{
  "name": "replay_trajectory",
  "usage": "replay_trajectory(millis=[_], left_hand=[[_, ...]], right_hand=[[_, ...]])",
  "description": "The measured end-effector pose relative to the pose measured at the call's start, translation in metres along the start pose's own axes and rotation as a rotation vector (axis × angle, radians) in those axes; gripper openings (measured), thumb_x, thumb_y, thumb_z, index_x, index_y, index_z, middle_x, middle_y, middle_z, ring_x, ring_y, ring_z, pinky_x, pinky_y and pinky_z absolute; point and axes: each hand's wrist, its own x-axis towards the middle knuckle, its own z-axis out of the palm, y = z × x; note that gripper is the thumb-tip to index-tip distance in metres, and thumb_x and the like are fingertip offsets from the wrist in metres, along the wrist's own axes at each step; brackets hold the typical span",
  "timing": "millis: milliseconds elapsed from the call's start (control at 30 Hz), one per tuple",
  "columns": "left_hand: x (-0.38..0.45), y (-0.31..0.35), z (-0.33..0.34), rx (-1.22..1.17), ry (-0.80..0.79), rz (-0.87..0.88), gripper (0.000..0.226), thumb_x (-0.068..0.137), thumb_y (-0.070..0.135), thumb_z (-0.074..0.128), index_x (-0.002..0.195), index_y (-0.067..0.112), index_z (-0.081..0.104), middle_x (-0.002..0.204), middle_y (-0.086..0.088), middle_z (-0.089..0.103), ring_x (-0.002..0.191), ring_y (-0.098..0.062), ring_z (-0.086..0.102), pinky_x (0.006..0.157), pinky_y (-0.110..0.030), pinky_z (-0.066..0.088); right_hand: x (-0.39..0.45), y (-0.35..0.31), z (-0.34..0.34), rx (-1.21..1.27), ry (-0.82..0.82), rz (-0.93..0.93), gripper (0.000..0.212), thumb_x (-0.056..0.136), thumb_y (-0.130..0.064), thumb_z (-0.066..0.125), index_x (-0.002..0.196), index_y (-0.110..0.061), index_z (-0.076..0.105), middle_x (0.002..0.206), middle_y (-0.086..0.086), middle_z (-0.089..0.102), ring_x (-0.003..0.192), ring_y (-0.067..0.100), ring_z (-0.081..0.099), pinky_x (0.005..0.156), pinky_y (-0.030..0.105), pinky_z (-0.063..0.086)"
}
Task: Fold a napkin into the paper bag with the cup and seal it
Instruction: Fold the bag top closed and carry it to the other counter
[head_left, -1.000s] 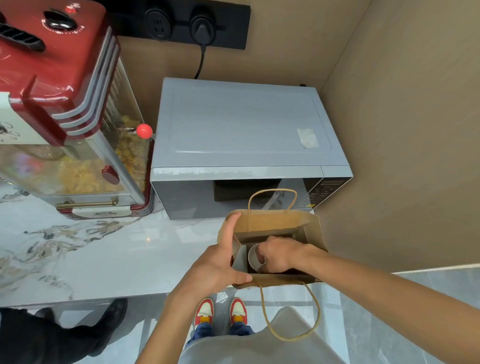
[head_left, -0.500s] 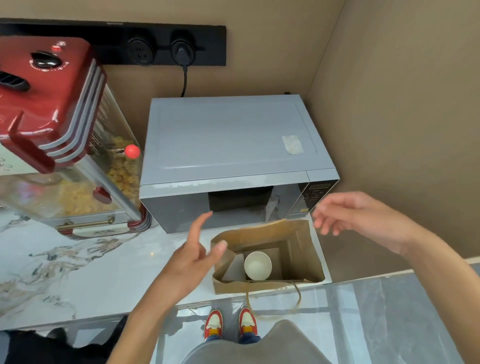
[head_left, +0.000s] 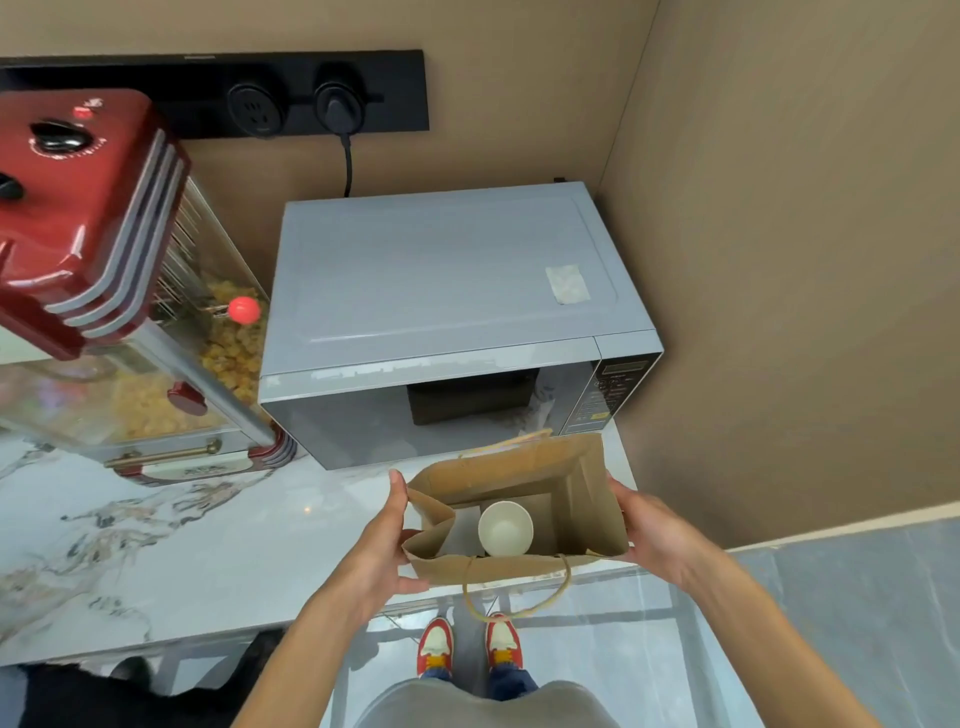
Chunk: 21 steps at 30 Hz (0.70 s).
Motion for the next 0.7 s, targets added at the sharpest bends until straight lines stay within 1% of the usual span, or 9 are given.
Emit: replay_trajectory(millis=[67, 133, 233, 333, 400, 467, 533, 633, 700], left_hand=[[0.002, -0.001, -0.001, 0.028, 0.035, 0.021, 0.063, 0.088, 0.074, 0.032, 0.141, 0.041, 0.04, 0.149, -0.008, 0.041, 0.141, -0.04, 0.038, 0.106, -0.061, 0.044], [0.001, -0.001, -0.001, 0.028, 0.043, 0.03, 0.074, 0.087, 0.073, 0.034, 0.15, 0.036, 0.035, 0.161, -0.011, 0.031, 0.145, -0.041, 0.034, 0.106, -0.059, 0.046], [0.001, 0.001, -0.001, -0.006, 0.035, 0.016, 0.082, 0.082, 0.073, 0.038, 0.152, 0.031, 0.034, 0.163, -0.014, 0.029, 0.141, -0.043, 0.04, 0.106, -0.058, 0.046], [0.004, 0.002, 0.0, -0.038, 0.005, 0.014, 0.07, 0.09, 0.065, 0.042, 0.148, 0.026, 0.041, 0.164, -0.017, 0.024, 0.145, -0.042, 0.033, 0.107, -0.056, 0.045], [0.006, 0.001, 0.0, -0.05, -0.024, 0.01, 0.062, 0.089, 0.059, 0.05, 0.137, 0.021, 0.055, 0.156, -0.022, 0.038, 0.139, -0.042, 0.043, 0.108, -0.055, 0.045], [0.008, 0.001, -0.001, -0.074, -0.03, 0.009, 0.047, 0.096, 0.044, 0.057, 0.132, 0.014, 0.058, 0.145, -0.022, 0.049, 0.131, -0.039, 0.053, 0.107, -0.051, 0.048], [0.011, 0.0, -0.004, -0.051, -0.018, 0.044, 0.035, 0.1, 0.026, 0.058, 0.125, 0.001, 0.061, 0.122, -0.024, 0.065, 0.112, -0.034, 0.066, 0.102, -0.046, 0.052], [0.016, -0.005, -0.013, 0.058, 0.026, 0.12, 0.026, 0.098, 0.014, 0.061, 0.115, -0.005, 0.066, 0.105, -0.023, 0.069, 0.094, -0.026, 0.067, 0.085, -0.034, 0.055], [0.018, -0.009, -0.018, 0.094, 0.034, 0.162, 0.019, 0.092, 0.01, 0.068, 0.108, 0.0, 0.072, 0.106, -0.02, 0.07, 0.096, -0.024, 0.066, 0.081, -0.03, 0.051]], right_hand=[[0.0, -0.001, 0.001, -0.012, 0.022, 0.01, 0.056, 0.096, -0.061, 0.047, 0.108, -0.013, 0.075, 0.097, 0.008, 0.08, 0.101, 0.025, 0.071, 0.103, 0.049, 0.05], [-0.001, -0.002, 0.003, -0.027, 0.047, 0.02, 0.058, 0.095, -0.062, 0.045, 0.114, -0.014, 0.071, 0.109, 0.011, 0.077, 0.108, 0.028, 0.068, 0.103, 0.051, 0.05], [-0.003, 0.0, 0.008, 0.036, 0.069, 0.024, 0.058, 0.097, -0.062, 0.042, 0.12, -0.015, 0.066, 0.123, 0.01, 0.067, 0.116, 0.028, 0.06, 0.099, 0.056, 0.052], [-0.007, 0.0, 0.018, 0.081, 0.076, 0.025, 0.058, 0.098, -0.062, 0.038, 0.122, -0.016, 0.064, 0.128, 0.006, 0.061, 0.117, 0.026, 0.057, 0.093, 0.056, 0.055], [-0.007, 0.0, 0.025, 0.06, 0.085, 0.026, 0.057, 0.098, -0.062, 0.036, 0.12, -0.018, 0.065, 0.123, 0.008, 0.068, 0.111, 0.026, 0.065, 0.091, 0.053, 0.057], [-0.005, -0.001, 0.028, 0.107, 0.088, 0.015, 0.054, 0.097, -0.061, 0.041, 0.119, -0.017, 0.064, 0.12, 0.01, 0.067, 0.112, 0.03, 0.064, 0.089, 0.054, 0.058], [-0.004, -0.003, 0.026, 0.19, 0.08, 0.006, 0.049, 0.097, -0.056, 0.051, 0.117, -0.014, 0.064, 0.113, 0.01, 0.067, 0.108, 0.03, 0.064, 0.085, 0.053, 0.06], [-0.004, -0.005, 0.018, 0.287, 0.02, -0.026, 0.031, 0.094, -0.032, 0.065, 0.115, -0.009, 0.065, 0.097, 0.016, 0.078, 0.088, 0.027, 0.075, 0.069, 0.04, 0.063], [-0.004, -0.003, 0.013, 0.329, -0.009, -0.067, 0.036, 0.087, -0.017, 0.074, 0.117, 0.0, 0.062, 0.092, 0.019, 0.078, 0.079, 0.027, 0.077, 0.062, 0.032, 0.06]])
